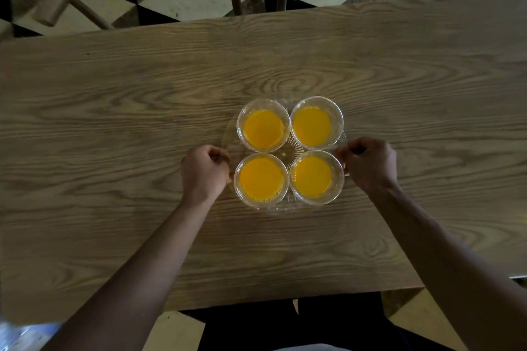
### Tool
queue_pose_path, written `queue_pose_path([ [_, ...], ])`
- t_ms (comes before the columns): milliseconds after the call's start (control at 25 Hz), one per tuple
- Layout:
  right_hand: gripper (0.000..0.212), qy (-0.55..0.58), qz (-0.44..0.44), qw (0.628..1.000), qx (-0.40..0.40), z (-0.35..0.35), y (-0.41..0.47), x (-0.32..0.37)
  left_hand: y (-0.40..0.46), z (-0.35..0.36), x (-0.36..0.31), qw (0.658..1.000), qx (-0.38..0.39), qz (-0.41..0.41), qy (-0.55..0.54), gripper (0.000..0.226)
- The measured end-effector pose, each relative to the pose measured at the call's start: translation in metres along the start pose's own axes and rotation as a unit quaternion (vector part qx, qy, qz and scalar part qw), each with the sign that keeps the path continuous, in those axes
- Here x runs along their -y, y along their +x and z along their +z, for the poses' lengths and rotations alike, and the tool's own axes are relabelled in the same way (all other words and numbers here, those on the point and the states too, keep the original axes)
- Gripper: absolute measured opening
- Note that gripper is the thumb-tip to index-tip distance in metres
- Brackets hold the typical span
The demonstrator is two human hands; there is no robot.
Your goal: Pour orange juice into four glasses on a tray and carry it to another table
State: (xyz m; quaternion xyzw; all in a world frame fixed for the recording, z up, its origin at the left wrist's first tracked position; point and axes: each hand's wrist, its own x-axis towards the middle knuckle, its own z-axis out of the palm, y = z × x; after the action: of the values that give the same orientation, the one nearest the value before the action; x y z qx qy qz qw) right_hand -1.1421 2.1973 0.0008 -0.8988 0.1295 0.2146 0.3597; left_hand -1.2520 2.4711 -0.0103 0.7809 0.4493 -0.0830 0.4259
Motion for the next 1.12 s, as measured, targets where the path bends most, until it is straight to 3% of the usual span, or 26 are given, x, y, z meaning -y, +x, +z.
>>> queue_pose_path([
  [360, 0.011, 0.005, -0.007, 1.0, 0.004, 0.0, -0.002, -0.002, 0.001, 0.004, 0.008, 1.0, -0.001, 0.004, -0.028, 0.015],
  [600, 0.012, -0.002, -0.007, 0.999, 0.033, -0.004, 0.001, -0.002, 0.0, 0.001, 0.012, 0.999, 0.003, 0.022, -0.046, 0.029],
  [880, 0.012, 0.001, -0.017, 1.0, 0.019, -0.007, -0.004, -0.008, -0.001, 0.002, 0.017, 0.997, 0.004, 0.018, -0.069, 0.01],
  [960, 0.003, 0.023, -0.003, 1.0, 0.007, -0.007, -0.005, -0.01, 0.0, -0.001, 0.015, 0.997, -0.001, 0.013, -0.071, 0.007],
  [1040, 0.014, 0.016, -0.009, 1.0, 0.01, -0.007, -0.008, -0.012, -0.002, -0.006, 0.014, 0.999, 0.008, 0.031, -0.044, 0.001],
  [1120, 0.025, 0.013, -0.018, 0.999, 0.025, -0.01, -0.011, -0.011, -0.003, -0.013, 0.012, 0.998, 0.018, 0.048, -0.021, 0.017],
])
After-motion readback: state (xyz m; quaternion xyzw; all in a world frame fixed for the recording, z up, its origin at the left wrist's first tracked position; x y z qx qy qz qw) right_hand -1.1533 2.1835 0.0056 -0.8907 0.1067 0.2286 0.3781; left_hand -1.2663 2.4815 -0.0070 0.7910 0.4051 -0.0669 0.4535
